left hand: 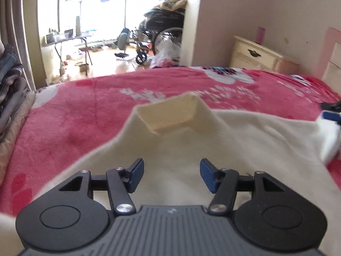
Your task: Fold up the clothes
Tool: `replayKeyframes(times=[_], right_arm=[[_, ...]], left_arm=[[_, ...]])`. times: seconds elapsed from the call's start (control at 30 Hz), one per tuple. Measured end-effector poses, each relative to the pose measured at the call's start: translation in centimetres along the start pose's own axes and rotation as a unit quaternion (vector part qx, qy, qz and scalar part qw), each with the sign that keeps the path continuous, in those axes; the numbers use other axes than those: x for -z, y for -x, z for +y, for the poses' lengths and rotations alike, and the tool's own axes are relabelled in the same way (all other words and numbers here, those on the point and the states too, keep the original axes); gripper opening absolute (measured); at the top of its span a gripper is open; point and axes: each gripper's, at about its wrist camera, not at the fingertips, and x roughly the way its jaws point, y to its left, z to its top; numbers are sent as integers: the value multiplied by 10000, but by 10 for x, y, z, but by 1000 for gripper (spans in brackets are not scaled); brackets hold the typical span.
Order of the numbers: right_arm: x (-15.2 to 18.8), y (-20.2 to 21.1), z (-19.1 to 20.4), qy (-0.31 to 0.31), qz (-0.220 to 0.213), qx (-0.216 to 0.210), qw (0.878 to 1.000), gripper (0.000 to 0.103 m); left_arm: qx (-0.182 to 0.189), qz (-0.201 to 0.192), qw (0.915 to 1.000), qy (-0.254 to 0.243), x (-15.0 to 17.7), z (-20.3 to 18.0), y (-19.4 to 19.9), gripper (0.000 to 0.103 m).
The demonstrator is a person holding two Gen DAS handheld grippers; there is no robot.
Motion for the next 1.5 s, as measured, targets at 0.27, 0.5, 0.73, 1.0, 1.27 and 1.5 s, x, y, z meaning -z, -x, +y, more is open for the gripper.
replayKeyframes(times=[0.27,0.5,0.73,1.0,1.27,1.5], right_arm=[[-62,71,-135,-1827,-950,1494,9671,48],[-69,44,-138,-2086,-818,2046,9528,46],[-73,33,-141,-1902,-917,2165,9532,21],[-81,60,-125,-1223,-1431,1457,9712,8],[-82,93,-5,222,-1346,52,9906,8],[-58,101,98,1034,-1087,-1032,9833,8]], left_arm=[[267,387,9989,57,18,-22,5,60],[104,523,9984,186,35,-33,5,60],[-34,557,9984,-60,46,-42,11,60],[-195,446,9986,-220,56,-49,9,60],[-177,324,9992,-160,62,-47,9,61],[-144,245,9994,-176,65,-46,10,61]])
